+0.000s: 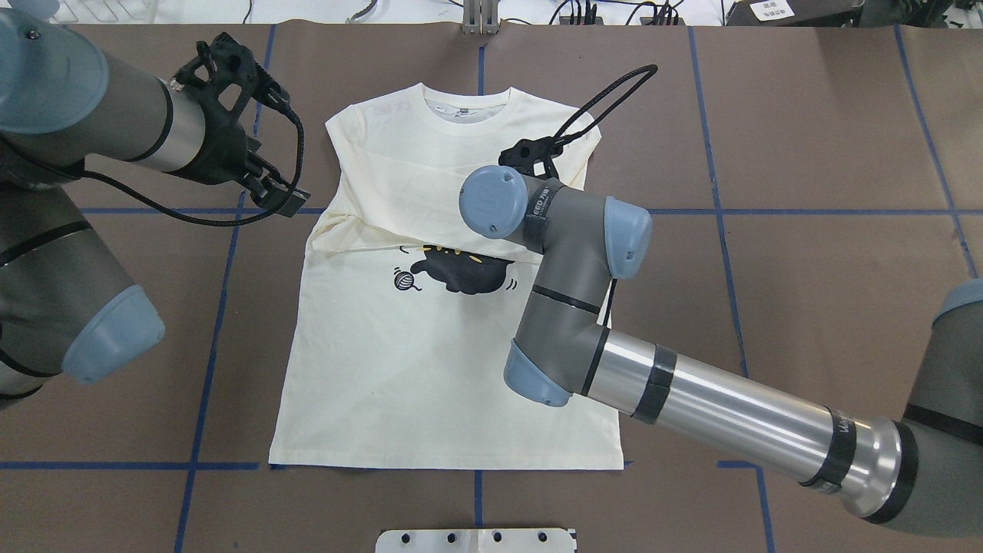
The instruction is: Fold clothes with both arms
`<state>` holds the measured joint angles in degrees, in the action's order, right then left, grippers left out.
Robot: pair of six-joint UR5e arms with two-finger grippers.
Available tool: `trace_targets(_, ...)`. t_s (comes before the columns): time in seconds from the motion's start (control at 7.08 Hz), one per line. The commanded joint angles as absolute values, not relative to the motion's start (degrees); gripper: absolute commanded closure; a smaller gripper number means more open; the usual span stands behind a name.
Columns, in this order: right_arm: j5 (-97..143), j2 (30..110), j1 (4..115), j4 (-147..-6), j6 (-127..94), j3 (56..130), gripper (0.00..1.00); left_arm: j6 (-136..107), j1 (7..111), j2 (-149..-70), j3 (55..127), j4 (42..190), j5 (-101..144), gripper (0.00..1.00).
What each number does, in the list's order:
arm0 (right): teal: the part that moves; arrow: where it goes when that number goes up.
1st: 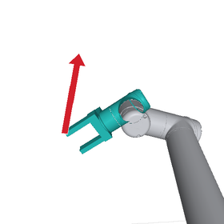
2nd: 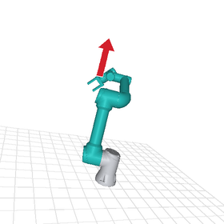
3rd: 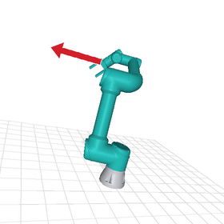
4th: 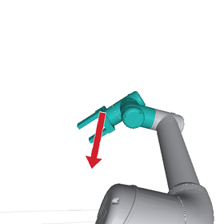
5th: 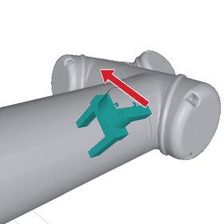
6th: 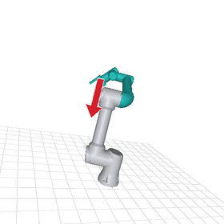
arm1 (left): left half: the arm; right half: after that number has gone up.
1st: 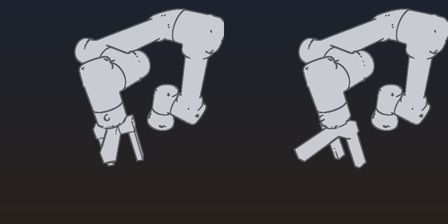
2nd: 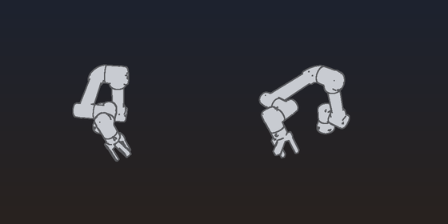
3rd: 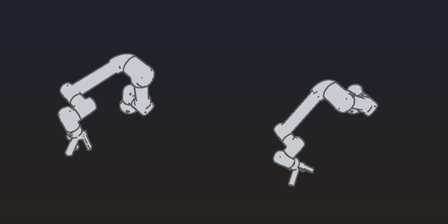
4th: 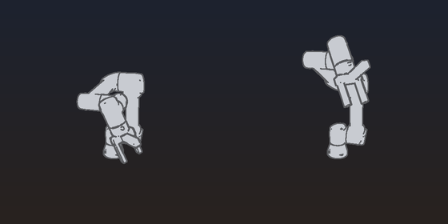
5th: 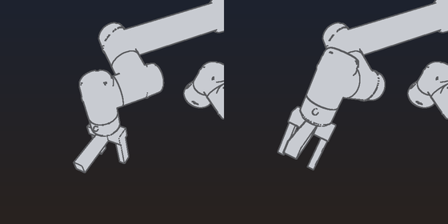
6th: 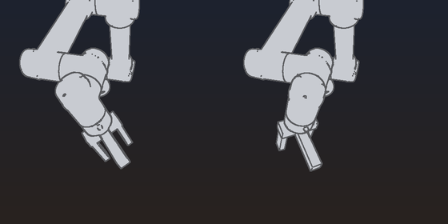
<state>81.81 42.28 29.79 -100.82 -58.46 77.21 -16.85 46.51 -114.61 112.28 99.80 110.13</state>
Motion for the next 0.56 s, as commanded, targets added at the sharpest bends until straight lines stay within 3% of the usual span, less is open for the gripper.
trace_targets(0.0, 81.1, 49.5, 30.0, -102.3, -51.5, 85.4, 0.09, -17.7, 46.5, -114.6, 112.8, 99.8, 110.1, 0.0)
trace_targets(0.42, 81.6, 53.9, 31.5, -101.9, -45.6, 92.6, 0.08, -19.8, 46.4, -114.6, 113.5, 99.8, 110.1, 0.0)
